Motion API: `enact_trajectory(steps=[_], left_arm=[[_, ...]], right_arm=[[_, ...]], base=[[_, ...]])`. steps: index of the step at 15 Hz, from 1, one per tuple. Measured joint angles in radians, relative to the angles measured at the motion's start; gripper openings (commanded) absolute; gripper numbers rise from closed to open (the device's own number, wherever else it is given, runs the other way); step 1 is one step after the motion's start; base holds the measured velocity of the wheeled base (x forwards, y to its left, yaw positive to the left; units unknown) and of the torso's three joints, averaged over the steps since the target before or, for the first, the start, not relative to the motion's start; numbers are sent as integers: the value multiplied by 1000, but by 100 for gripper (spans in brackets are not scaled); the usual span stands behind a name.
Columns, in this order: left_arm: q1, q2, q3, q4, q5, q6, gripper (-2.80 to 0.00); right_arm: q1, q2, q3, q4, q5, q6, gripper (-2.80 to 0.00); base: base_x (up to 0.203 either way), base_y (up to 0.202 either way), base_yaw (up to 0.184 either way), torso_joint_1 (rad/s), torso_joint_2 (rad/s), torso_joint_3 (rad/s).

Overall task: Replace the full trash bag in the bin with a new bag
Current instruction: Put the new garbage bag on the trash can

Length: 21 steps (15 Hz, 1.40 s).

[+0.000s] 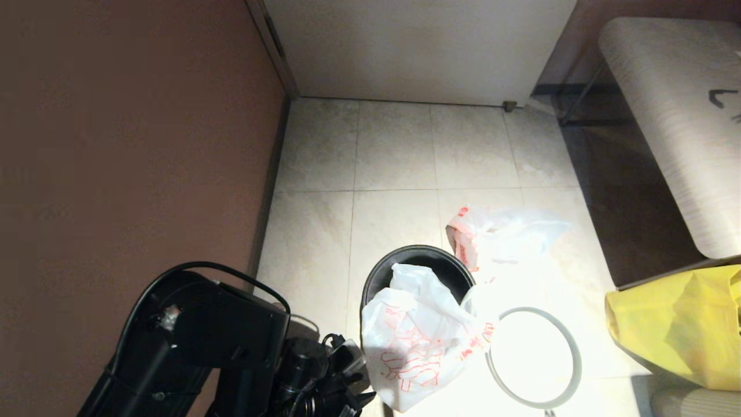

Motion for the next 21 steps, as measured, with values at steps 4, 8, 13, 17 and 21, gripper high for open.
enact_trajectory(steps=[4,8,13,17,21], left_arm=[[-7,29,-41,-13,-62,21,0],[-12,44,-176,128,-82,49,0],[-29,38,-265,207,-84,51,0],[-41,39,-283,208,-90,50,-280],[-42,39,-279,209,-90,50,-280]], right_arm=[[0,0,0,0,0,0,-280],[0,0,0,0,0,0,-280],[0,0,0,0,0,0,-280],[0,0,0,0,0,0,-280],[0,0,0,0,0,0,-280]], base=[[0,0,0,0,0,0],[0,0,0,0,0,0],[0,0,0,0,0,0],[0,0,0,0,0,0],[0,0,0,0,0,0]])
